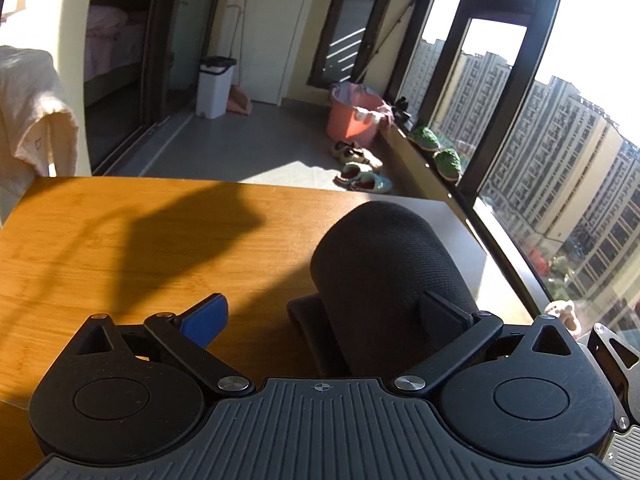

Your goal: Fold clothes

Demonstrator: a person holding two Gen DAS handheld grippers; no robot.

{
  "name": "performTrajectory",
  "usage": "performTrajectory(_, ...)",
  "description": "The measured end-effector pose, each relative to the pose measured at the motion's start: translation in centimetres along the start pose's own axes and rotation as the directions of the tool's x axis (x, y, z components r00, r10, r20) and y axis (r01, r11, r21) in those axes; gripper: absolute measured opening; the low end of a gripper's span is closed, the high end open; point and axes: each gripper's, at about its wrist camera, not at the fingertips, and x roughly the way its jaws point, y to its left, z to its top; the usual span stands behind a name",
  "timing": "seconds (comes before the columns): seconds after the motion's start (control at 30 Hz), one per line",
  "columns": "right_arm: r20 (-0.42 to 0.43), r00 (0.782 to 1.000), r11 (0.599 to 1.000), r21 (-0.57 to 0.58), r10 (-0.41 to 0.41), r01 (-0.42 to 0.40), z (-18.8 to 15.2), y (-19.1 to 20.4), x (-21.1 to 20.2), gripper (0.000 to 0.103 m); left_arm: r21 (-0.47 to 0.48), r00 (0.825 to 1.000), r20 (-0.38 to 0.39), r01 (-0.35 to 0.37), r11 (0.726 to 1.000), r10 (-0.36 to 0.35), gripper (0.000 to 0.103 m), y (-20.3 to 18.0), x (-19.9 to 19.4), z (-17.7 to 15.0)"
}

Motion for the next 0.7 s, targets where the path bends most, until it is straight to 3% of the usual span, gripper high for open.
performTrajectory(0.13, 0.032, 0.99, 0.952, 0.27, 0.139, -0.142, -0.3, -5.8, -2.2, 0.086, 0.022, 1.0, 0.007, -0.01, 1.0, 0.01, 0.103, -0.1, 0.3, -0.3)
performTrajectory(0.23, 0.039, 0.992, 0.9, 0.418, 0.118, -0.123, -0.7, -9.0, -1.8, 0.086, 0.033, 1.0, 0.012, -0.02, 0.999, 0.019, 0.103, -0.1, 0.3, -0.4)
performTrajectory(0.33, -0.011, 0.997, 0.886, 0.46, 0.081, -0.067, -1.5, -9.6, 0.5, 0.086, 0.043, 0.999, 0.017, -0.029, 0.999, 0.028, 0.103, -0.1, 0.4, -0.5)
performTrajectory(0.47, -0.05, 0.991, 0.852, 0.516, 0.127, -0.083, -2.7, -9.9, 2.8, 0.091, 0.047, 0.999, 0.022, -0.027, 0.999, 0.026, 0.103, 0.1, 0.4, -0.7)
performTrajectory(0.63, -0.072, 0.991, 0.894, 0.442, 0.115, -0.072, -1.3, -10.0, 1.8, 0.091, 0.039, 1.0, 0.024, -0.009, 0.999, 0.008, 0.103, 0.7, 0.5, -0.9)
performTrajectory(0.7, -0.038, 0.994, 0.887, 0.456, 0.104, -0.075, -0.1, -10.6, 1.7, 0.091, 0.037, 1.0, 0.027, -0.005, 0.999, 0.004, 0.103, 0.8, 0.5, -1.0)
